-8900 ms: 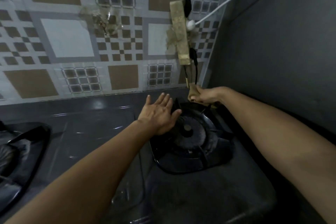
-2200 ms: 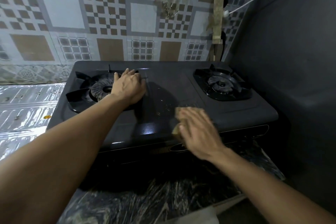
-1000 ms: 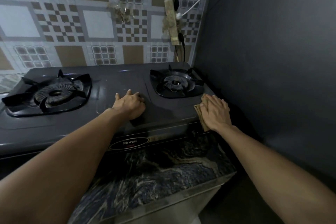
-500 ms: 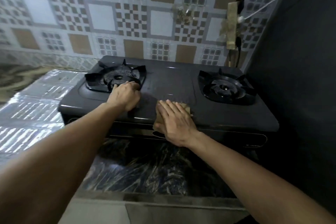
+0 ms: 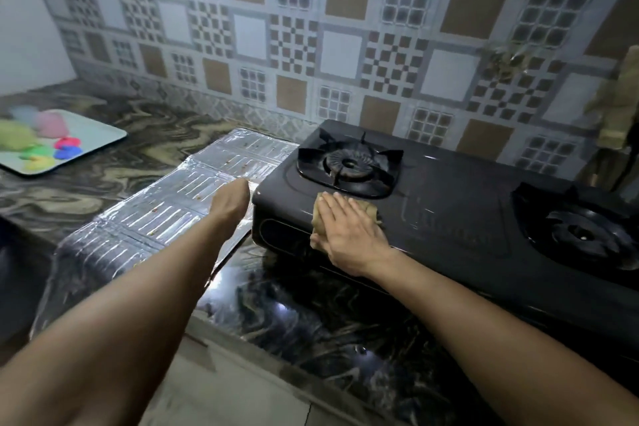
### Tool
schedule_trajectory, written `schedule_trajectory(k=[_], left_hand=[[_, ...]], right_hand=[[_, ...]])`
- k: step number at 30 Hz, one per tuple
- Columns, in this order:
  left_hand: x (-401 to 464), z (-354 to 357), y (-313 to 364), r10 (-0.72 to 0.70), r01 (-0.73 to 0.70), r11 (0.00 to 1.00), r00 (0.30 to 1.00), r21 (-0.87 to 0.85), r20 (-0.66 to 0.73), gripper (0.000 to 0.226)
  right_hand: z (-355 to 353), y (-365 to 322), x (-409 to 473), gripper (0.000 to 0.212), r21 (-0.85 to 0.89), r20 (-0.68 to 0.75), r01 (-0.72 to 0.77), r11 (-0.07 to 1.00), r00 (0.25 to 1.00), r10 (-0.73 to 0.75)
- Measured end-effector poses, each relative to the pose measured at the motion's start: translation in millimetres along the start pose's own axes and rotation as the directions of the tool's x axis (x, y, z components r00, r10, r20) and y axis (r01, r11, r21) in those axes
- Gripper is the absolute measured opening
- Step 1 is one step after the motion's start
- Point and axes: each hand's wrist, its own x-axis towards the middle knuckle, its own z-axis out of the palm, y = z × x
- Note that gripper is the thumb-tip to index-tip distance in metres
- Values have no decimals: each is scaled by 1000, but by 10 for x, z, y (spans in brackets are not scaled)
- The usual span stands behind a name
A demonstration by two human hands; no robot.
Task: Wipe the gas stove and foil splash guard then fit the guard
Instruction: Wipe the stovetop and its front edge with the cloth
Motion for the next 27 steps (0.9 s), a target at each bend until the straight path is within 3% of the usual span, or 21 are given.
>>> schedule_trajectory(k=[2,3,7,11,14,18,22,24,27], left_hand=[[37,-13,1,-49,67,960,996,-273,74,24],[62,-25,-14,-53,82,941,994,-328,94,23],[190,-136,-156,-88,167,904,974,-393,210,14],[369,-214,-340,-109,228,885,949,-406,295,31],[436,-205,-425,-122,227,889,955,-398,271,28],[411,-172,-419,-148,216,896,969,-387,199,15],[375,-121,-357,-106,132,907,991,-400,87,16],[360,-72,-318,-34,37,942,999,-334,15,24],[269,9,-179,99,-102,994,992,-40,-80,32]], right_hand=[[2,-110,212,73,24,18,25,999,1000,-25],[2,-166,332,73,45,30,33,998,999,-34],[3,-421,844,77,93,116,15,996,993,-26],[2,-573,1230,91,117,153,-27,993,988,9],[-28,-654,1426,96,121,181,-101,987,980,78],[-33,-774,1533,74,137,156,-206,969,971,184],[-22,-706,1276,39,136,27,40,990,999,-44],[7,-606,1038,45,168,2,139,976,990,-141],[39,-388,684,66,131,11,136,982,990,-139]])
